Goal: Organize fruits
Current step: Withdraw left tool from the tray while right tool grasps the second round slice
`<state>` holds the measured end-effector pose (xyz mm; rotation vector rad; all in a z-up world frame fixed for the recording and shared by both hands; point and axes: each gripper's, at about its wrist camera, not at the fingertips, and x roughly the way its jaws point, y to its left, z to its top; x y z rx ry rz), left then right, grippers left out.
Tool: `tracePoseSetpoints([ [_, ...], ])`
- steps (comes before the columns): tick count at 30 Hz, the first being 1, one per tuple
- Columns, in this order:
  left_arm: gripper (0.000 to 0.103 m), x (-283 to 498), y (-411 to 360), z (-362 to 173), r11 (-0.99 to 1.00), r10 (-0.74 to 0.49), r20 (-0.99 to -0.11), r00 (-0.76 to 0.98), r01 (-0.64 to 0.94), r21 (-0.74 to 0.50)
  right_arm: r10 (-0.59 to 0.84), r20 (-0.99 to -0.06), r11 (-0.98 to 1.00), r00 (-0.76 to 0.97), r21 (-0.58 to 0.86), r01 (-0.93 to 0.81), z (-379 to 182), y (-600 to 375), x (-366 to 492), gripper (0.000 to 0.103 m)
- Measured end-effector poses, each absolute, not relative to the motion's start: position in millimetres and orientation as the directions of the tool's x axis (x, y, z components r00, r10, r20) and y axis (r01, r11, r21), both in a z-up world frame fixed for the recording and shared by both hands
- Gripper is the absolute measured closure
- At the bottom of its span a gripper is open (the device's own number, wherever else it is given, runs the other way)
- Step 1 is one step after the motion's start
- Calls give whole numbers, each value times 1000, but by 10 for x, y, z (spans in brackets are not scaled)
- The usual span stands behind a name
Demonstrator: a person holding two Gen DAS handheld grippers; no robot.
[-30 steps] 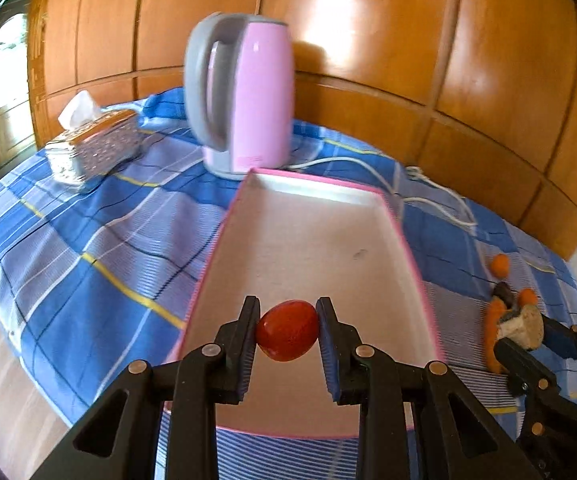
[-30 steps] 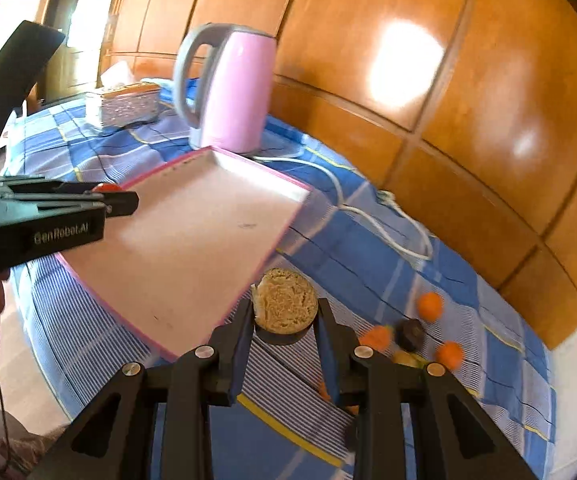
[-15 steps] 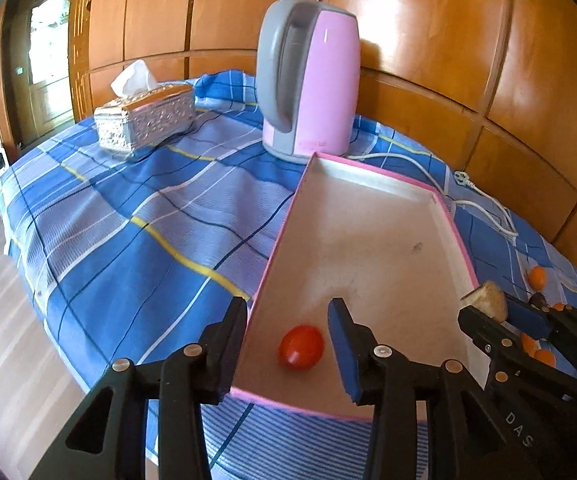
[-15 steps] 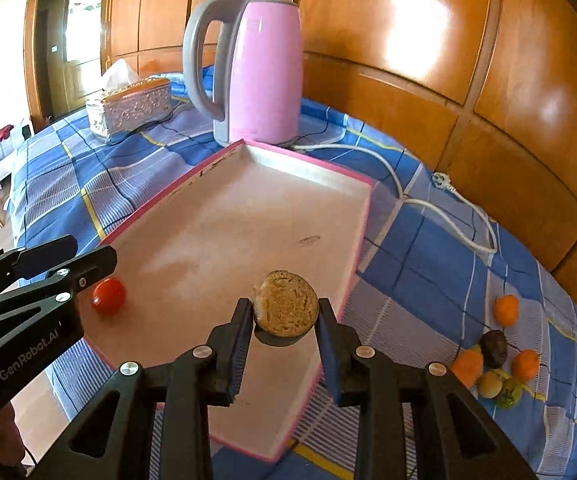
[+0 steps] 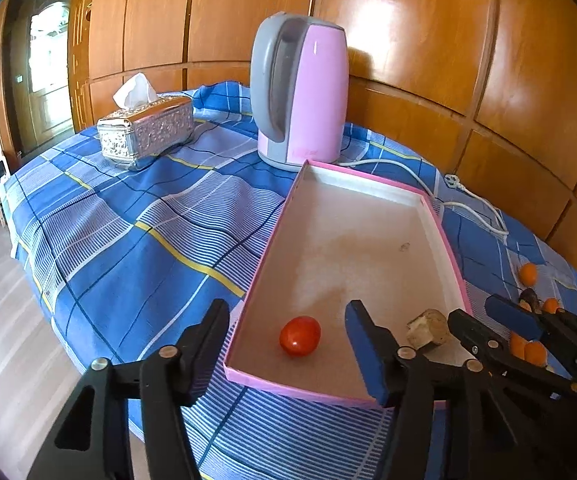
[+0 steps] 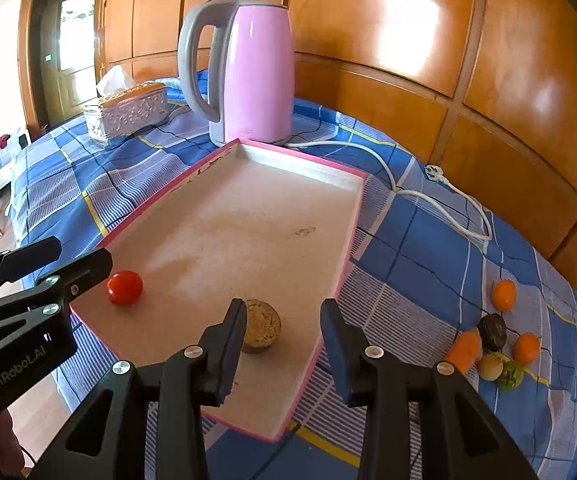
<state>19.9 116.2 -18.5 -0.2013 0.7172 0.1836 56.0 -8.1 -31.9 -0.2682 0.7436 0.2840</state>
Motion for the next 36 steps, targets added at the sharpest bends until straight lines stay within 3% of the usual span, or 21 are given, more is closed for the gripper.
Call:
tracePoseSetpoints([
  [20, 38, 66, 946, -136, 978, 48, -651, 758, -167, -122, 113, -688, 976, 717, -58, -210, -257, -736, 286, 64],
  [36, 38, 53, 436, -77, 997, -42, -647, 761, -10, -76, 24, -707, 999, 707, -10, -44, -358, -1473, 71, 64],
])
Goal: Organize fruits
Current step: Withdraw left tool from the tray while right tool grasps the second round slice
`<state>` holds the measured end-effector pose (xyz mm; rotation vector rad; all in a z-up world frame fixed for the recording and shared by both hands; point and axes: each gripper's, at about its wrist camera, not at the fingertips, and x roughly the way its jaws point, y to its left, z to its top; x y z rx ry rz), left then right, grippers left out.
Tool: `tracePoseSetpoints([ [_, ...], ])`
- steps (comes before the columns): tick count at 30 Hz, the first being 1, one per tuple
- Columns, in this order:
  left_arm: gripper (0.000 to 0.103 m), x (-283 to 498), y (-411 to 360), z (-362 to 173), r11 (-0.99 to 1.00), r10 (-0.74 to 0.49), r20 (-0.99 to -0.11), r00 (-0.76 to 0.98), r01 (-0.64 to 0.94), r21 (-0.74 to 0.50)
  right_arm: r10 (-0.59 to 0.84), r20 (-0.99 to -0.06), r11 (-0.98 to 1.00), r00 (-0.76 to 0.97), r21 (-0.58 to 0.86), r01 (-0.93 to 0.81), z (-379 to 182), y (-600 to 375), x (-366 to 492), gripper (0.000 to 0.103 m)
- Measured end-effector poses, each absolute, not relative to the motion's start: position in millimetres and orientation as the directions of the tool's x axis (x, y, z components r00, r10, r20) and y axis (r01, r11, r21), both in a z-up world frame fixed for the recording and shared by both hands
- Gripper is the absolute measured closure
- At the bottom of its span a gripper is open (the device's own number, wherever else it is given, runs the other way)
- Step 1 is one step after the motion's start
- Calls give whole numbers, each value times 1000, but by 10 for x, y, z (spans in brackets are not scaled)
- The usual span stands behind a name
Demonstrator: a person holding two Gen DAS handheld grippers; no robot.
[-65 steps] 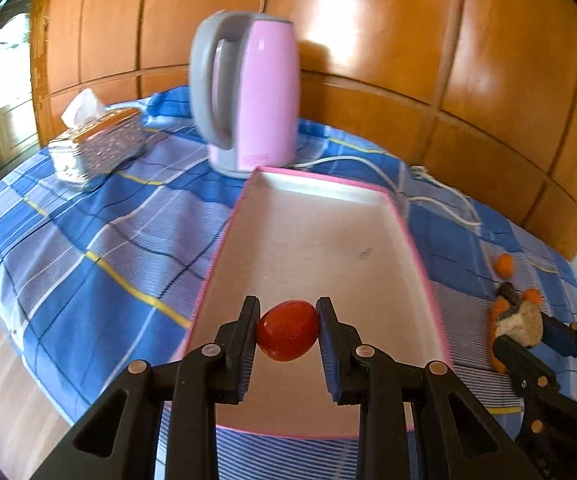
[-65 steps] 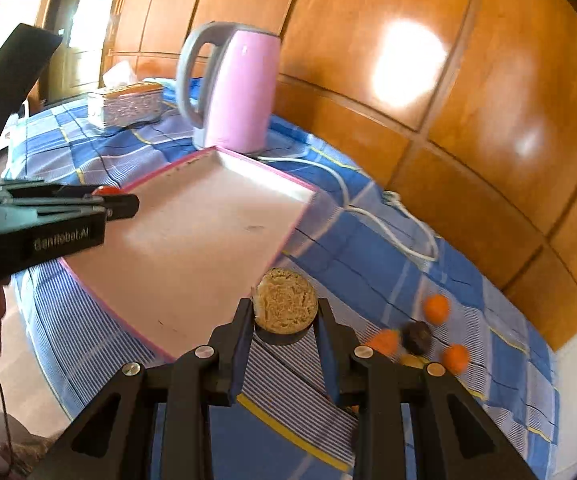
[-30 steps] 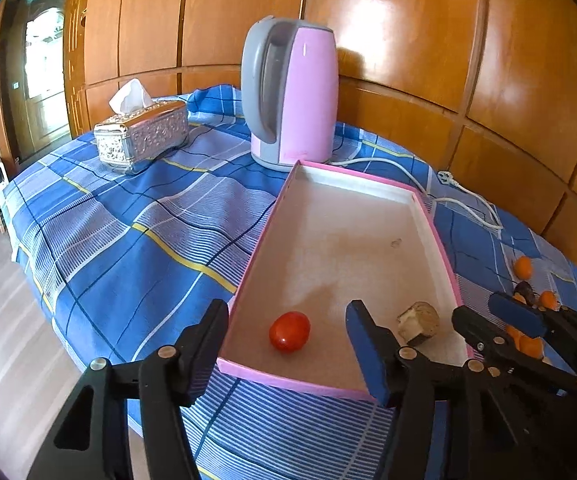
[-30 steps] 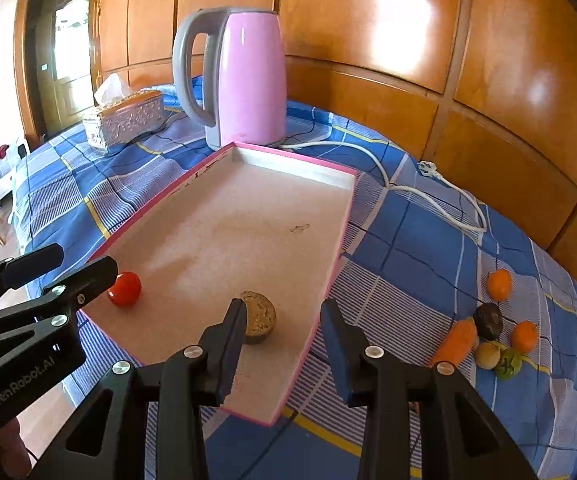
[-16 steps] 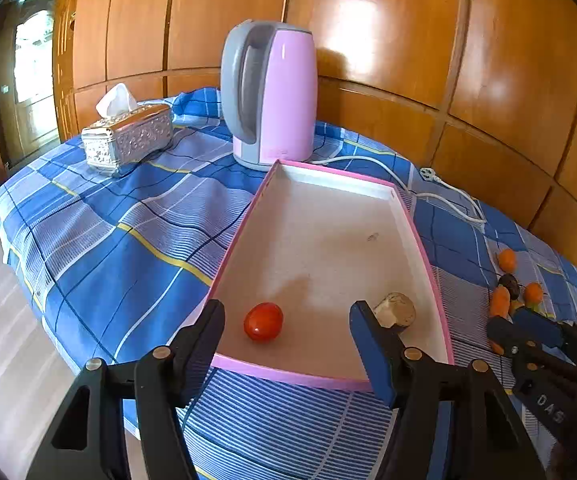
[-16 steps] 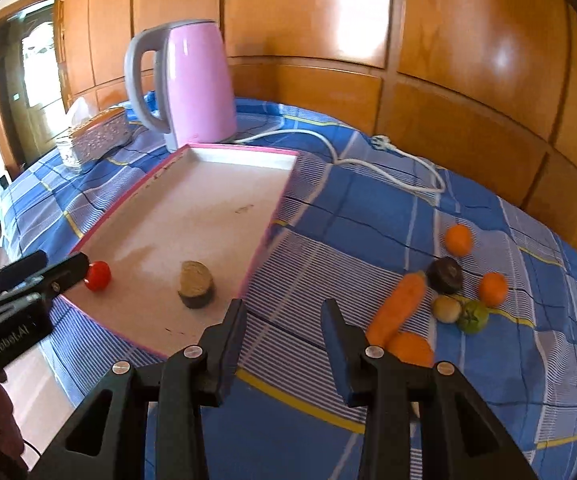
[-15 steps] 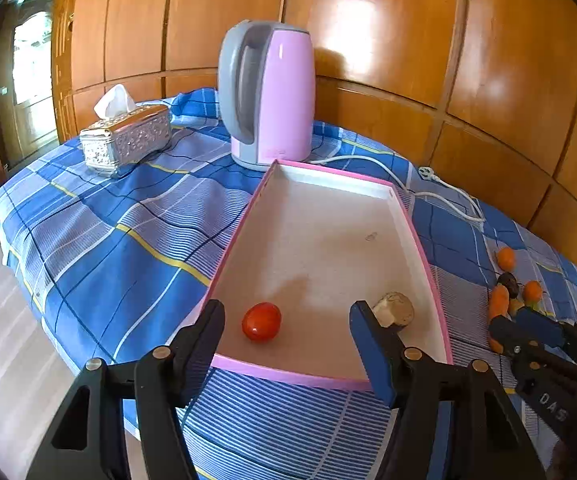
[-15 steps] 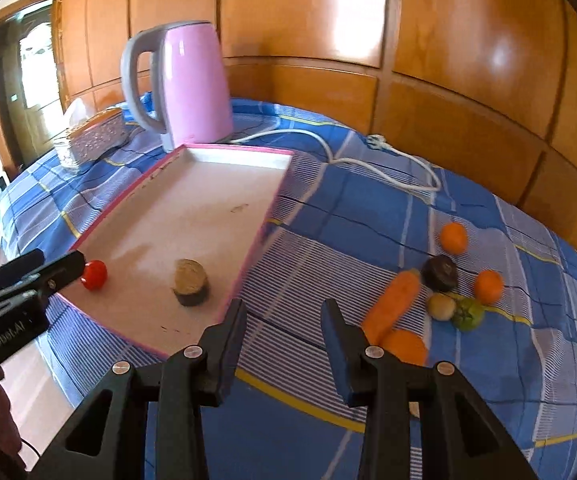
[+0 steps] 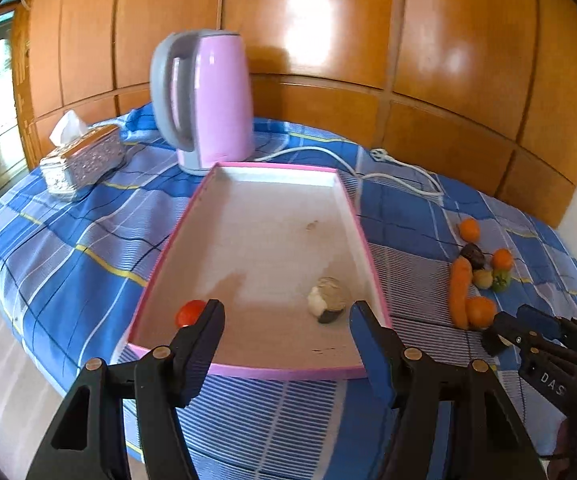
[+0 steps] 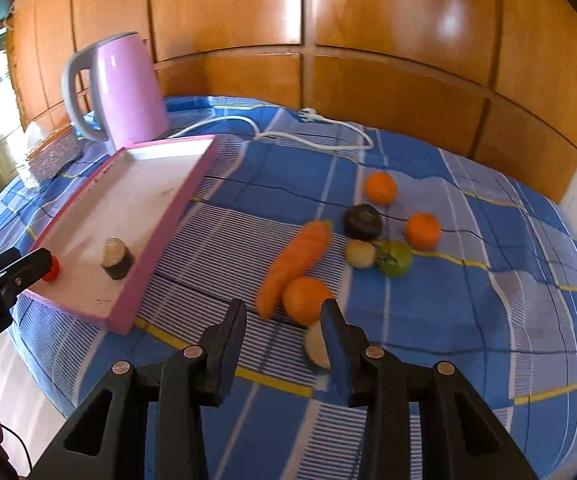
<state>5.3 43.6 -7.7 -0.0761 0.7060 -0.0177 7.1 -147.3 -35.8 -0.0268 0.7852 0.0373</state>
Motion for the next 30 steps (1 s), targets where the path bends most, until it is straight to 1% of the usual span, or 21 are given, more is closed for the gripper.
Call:
tracePoseSetpoints([
  [13, 38, 69, 8, -94, 992, -114, -665, 738, 119, -38, -3, -721, 999, 693, 25, 31, -431, -1808, -37, 63],
  [16, 38, 86, -85, -124, 988, -132, -673, 728, 152, -30, -4, -727, 999, 687, 33, 41, -462, -1863, -58, 59],
  [18, 38, 98, -133, -145, 985, -145, -679, 720, 170, -30, 2, -729, 998, 684, 48, 48, -485, -1915, -77, 57],
  [25, 38, 106, -225, -198, 978, -172, -690, 703, 205, -36, 34, -735, 994, 677, 98, 57, -534, -2021, -93, 57],
  [30, 38, 110, -260, -231, 973, -193, -698, 689, 225, -46, 88, -740, 992, 667, 124, 7, -584, -1949, -59, 57],
])
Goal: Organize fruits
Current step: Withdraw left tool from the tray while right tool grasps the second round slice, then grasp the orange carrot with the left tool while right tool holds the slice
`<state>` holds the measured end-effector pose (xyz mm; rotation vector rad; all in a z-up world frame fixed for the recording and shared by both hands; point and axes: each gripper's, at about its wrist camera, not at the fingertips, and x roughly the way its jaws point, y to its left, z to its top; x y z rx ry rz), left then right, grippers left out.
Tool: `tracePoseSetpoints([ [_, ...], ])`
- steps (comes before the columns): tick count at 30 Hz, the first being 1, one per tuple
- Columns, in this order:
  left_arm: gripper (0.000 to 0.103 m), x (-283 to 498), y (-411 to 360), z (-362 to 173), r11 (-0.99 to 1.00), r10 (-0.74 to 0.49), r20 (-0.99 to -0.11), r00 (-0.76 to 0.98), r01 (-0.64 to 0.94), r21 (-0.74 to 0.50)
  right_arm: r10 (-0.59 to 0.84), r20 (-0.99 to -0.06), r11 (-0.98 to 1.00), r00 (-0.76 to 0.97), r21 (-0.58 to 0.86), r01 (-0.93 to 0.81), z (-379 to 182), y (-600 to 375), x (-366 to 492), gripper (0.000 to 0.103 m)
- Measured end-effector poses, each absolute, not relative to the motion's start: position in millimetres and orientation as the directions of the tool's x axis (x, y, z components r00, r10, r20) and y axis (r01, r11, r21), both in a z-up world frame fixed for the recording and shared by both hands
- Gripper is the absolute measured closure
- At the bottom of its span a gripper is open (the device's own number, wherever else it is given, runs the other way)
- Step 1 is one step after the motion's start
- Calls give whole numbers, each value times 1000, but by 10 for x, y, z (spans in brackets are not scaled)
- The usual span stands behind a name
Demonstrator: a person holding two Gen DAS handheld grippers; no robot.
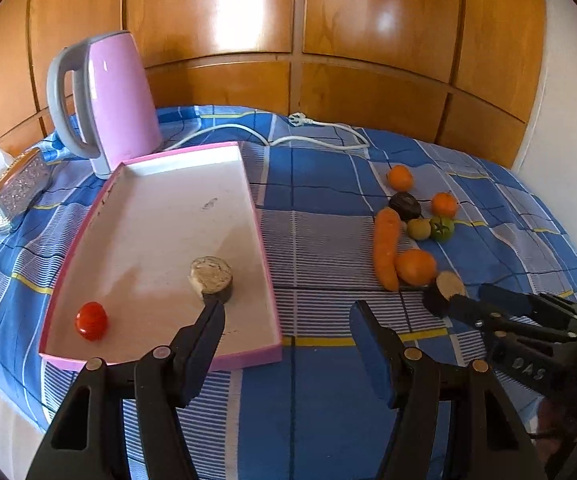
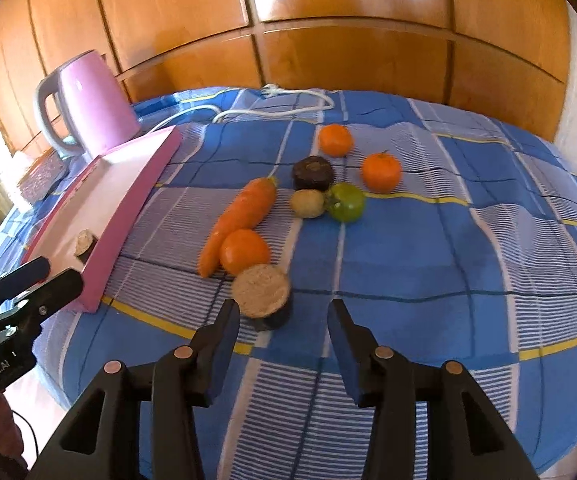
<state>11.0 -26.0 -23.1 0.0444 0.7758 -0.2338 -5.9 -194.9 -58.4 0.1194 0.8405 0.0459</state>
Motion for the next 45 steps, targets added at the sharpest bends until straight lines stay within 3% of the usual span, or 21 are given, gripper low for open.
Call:
tracePoseSetpoints([
  [7, 38, 102, -363, -226, 957, -237, -697, 677, 285, -49, 76, -752, 997, 655, 79, -26, -704, -1842, 90, 57],
  [9, 38, 108, -395, -237, 951, -252, -701, 667, 304, -52, 86, -757, 995, 648, 93, -24, -737, -1868, 108, 67],
  [21, 62, 370, -695, -307, 925, -329, -737, 590, 357, -126, 4, -753, 995, 658, 65, 69, -747, -2116, 122, 68],
  [35, 62, 977, -1126, -257, 908, -361, -747, 558, 393, -144, 8, -746, 995, 666, 70, 66, -779, -2201, 256, 68],
  [45, 62, 1361, -1357, -495, 884, -375, -804, 461, 439, -160, 6, -735, 998, 678, 48, 44, -795, -2200, 358, 68],
])
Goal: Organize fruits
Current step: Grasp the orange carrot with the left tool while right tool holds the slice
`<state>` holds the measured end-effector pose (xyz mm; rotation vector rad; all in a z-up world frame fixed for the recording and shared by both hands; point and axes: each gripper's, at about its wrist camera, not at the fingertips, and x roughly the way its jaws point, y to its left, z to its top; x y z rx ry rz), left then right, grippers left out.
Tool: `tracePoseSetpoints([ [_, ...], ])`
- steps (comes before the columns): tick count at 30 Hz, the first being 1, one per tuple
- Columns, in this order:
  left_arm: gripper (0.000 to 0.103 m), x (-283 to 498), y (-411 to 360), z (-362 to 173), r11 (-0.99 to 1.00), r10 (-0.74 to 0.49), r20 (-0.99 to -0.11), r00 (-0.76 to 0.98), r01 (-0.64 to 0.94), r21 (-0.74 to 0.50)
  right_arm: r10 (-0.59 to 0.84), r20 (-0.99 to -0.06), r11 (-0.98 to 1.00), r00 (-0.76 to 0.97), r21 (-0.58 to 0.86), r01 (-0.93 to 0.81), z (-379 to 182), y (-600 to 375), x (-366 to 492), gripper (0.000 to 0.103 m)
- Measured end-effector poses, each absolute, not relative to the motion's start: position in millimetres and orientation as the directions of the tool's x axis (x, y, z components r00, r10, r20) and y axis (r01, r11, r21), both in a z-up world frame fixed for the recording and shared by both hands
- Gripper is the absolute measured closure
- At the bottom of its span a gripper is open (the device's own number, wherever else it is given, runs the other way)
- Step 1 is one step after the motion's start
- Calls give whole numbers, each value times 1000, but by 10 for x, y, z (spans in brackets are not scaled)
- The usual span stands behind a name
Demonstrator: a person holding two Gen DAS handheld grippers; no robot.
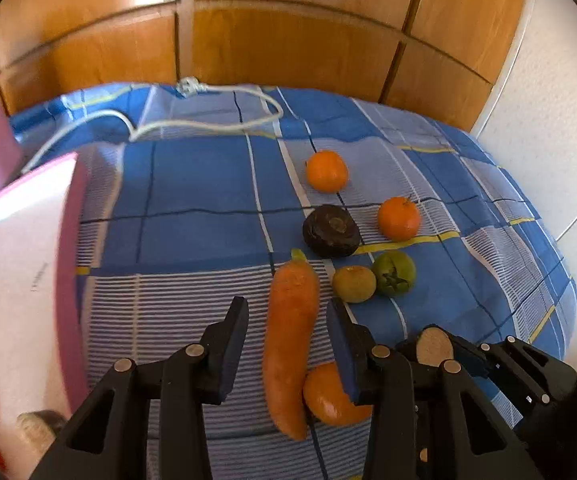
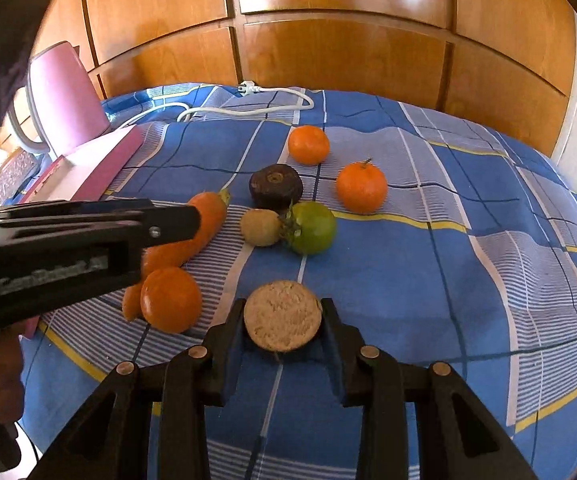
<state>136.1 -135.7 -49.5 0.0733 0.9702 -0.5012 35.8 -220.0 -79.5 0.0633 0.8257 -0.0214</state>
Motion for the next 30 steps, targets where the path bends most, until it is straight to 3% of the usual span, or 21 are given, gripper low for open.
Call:
tracePoseSetpoints([
  [4, 63, 1445, -1425, -594, 881, -371, -818, 439, 445, -161, 6, -732, 998, 681, 46, 41, -799, -2200, 395, 68],
  [5, 72, 1461, -1431, -623, 882, -371, -820, 436, 443, -164, 5, -731, 998, 683, 46, 41, -801, -2200, 401, 68],
  [6, 74, 1466, -1433, -644, 880, -378, -817, 436, 444, -170, 5, -730, 998, 684, 45, 41, -803, -2197, 408, 68],
  [30, 74, 743, -867, -312, 932, -334, -730, 596, 323, -163, -6, -709, 998, 705, 37, 46, -576, -2146, 187, 68],
])
